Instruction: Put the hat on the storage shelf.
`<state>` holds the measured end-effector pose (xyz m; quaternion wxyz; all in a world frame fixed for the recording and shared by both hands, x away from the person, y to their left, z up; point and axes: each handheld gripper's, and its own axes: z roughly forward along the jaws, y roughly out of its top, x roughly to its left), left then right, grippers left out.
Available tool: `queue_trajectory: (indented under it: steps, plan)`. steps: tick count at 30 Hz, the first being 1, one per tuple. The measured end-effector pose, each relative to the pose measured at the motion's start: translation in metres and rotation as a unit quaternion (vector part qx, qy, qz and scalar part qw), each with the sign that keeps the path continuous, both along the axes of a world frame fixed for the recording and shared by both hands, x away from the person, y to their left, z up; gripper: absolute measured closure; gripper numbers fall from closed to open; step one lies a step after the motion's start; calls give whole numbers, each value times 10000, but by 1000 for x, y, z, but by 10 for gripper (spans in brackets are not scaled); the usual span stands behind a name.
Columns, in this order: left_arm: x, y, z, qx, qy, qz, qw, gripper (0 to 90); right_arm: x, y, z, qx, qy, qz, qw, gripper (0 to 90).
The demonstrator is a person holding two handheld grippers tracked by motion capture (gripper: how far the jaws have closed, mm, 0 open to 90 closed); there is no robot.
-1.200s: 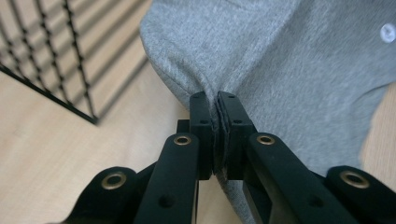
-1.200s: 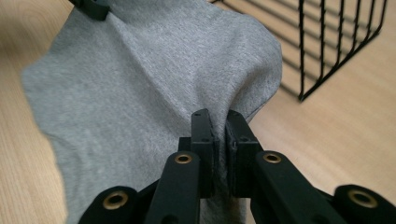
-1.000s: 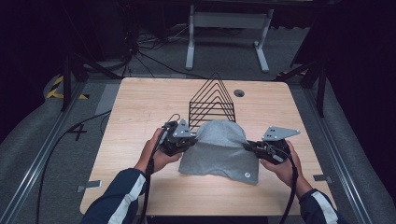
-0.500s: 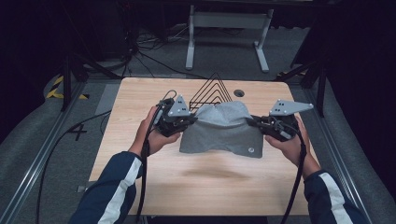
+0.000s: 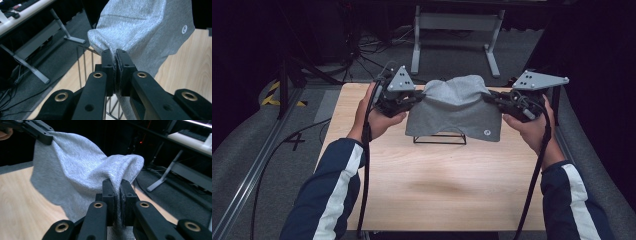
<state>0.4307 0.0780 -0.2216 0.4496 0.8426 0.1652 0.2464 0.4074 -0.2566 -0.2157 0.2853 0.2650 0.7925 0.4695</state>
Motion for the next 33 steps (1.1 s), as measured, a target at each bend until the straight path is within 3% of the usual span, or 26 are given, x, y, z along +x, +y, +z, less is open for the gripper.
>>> queue_trajectory:
  steps: [5,9,14,20,26,29,33]
  plan:
    - [13,-1,17,-61,-118,159,9998,860,11,2,14,54,-96,-87,9999,848]
    - [29,-4,27,3,-122,288,9995,860,25,8,22,-26,-200,-156,9997,848]
    - [43,-4,32,-98,-74,375,9992,860,39,9,28,85,-236,-220,9994,848]
    - [65,-3,26,-249,92,473,9985,860,65,9,29,128,-188,-339,9992,848]
    - [86,-2,11,-252,312,493,9980,860,86,11,18,225,-7,-364,9991,847]
    - [93,0,3,-349,475,527,9969,860,94,11,7,279,120,-324,9990,847]
    - [92,3,-4,-413,522,454,9967,860,95,12,2,243,154,-268,9992,847]
